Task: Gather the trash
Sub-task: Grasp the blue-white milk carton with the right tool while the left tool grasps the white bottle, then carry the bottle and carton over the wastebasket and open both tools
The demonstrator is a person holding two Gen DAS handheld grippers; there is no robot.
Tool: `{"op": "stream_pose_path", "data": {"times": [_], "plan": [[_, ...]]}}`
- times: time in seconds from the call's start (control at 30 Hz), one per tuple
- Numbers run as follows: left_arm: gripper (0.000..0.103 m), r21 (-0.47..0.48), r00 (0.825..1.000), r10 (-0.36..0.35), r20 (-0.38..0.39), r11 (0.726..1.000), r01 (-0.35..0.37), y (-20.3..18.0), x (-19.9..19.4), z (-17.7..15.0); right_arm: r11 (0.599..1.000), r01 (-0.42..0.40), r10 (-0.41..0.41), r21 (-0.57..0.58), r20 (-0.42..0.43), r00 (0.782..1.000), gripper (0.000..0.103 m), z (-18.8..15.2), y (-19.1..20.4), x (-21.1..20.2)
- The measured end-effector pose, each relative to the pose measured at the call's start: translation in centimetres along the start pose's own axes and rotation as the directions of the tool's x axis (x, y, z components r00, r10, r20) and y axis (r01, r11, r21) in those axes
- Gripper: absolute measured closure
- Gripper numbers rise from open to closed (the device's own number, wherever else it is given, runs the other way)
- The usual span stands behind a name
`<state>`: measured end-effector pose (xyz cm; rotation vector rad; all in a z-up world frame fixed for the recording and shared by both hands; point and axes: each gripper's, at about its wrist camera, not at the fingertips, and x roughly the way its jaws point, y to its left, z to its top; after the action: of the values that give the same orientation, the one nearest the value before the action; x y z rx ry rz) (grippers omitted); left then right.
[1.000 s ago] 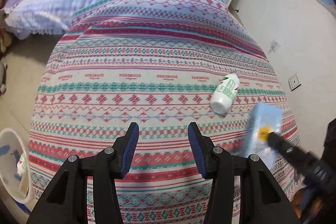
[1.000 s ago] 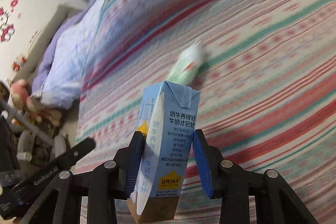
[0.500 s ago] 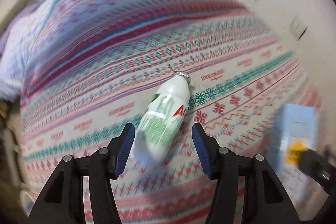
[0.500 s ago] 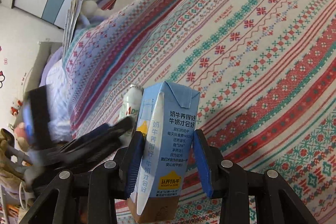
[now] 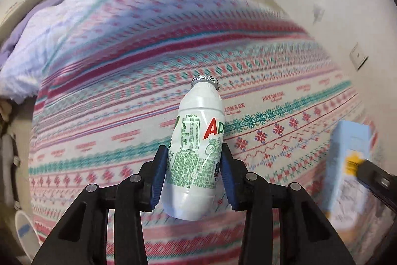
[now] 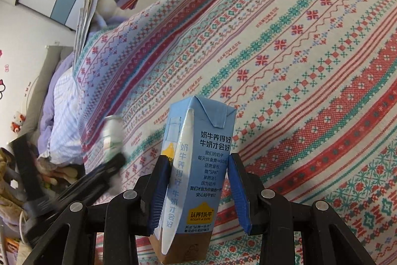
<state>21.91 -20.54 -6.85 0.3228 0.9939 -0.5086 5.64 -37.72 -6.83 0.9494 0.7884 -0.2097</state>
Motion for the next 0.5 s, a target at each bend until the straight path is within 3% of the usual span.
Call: {"op": "stream_pose_path", "data": {"times": [0.27,0.5], "plan": [[0.059,-0.137,0.998,-0.024,0.05,0.99,0.03,6.8,-7.4,-4.0,0.999,-0.003,0.003,-0.044,0.01,1.0,0.061,-0.6,1.2,0.4],[0.059,-0.273,0.998,0.036,0.052,0.962,-0.021,16.0,-11.9,-8.7,0.991,-0.012,0.011,-0.133,-0.007,1.0,0.061,-1.8,3.7,1.4]]}}
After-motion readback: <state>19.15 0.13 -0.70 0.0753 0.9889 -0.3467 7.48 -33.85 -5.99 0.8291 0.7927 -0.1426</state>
